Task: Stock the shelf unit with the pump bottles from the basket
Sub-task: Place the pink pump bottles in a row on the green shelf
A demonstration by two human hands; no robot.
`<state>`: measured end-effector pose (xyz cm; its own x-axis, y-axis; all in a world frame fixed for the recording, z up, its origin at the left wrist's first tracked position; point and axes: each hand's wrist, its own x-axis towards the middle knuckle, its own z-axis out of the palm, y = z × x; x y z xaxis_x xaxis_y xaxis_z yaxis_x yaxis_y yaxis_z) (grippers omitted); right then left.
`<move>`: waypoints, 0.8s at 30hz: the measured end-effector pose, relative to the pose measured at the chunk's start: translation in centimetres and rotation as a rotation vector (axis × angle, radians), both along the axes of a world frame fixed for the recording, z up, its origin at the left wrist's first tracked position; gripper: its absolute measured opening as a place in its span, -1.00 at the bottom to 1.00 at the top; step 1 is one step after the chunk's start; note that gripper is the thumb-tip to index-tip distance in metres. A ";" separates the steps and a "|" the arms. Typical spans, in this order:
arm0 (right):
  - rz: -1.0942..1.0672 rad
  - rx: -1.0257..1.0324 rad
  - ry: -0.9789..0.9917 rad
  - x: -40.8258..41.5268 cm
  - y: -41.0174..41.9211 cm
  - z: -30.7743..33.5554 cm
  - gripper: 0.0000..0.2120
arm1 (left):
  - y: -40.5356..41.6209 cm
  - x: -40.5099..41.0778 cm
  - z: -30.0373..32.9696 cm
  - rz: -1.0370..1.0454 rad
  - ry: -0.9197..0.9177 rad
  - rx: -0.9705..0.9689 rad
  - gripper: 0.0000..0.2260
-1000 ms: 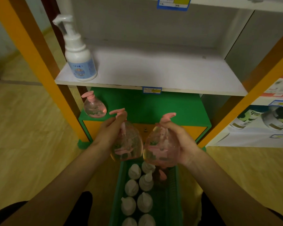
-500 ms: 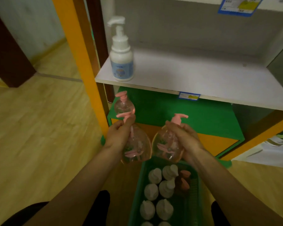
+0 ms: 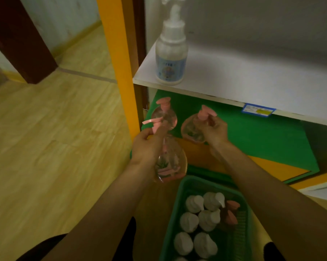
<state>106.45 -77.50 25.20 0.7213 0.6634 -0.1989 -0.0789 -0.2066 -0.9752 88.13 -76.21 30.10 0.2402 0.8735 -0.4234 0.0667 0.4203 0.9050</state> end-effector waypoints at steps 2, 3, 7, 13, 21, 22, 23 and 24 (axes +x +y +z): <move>0.017 -0.031 -0.055 0.4 1.0 -0.2 -0.62 | 0.1 0.1 0.0 0.021 0.008 -0.023 -0.67; 0.026 -0.045 -0.076 0.5 1.4 -0.4 -0.62 | 0.2 0.2 0.1 0.026 0.012 -0.025 -0.66; 0.049 -0.073 -0.130 1.0 2.5 -1.6 -0.62 | 0.2 0.5 0.4 0.021 0.020 -0.023 -0.68; 0.048 -0.084 -0.216 1.6 3.5 -2.8 -0.60 | 0.4 0.4 0.8 0.011 -0.017 -0.018 -0.70; 0.089 -0.164 -0.166 1.4 -0.6 -2.0 -0.11 | -0.7 1.2 1.7 -0.092 -0.040 -0.011 -0.76; 0.067 -0.172 -0.176 1.1 -1.9 -1.7 -0.16 | -0.8 1.4 1.8 -0.119 -0.034 0.001 -0.80; 0.043 -0.167 -0.178 0.7 -3.4 -1.2 -0.24 | -1.1 1.6 1.9 -0.146 -0.036 0.014 -0.83; 0.034 -0.148 -0.155 0.3 -5.0 -0.6 -0.34 | -1.4 1.8 2.0 -0.173 -0.044 0.025 -0.84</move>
<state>106.75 -82.47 24.62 0.7283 0.6599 -0.1847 0.0793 -0.3488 -0.9338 89.89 -77.59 32.12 0.4056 0.8275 -0.3881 0.0963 0.3836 0.9185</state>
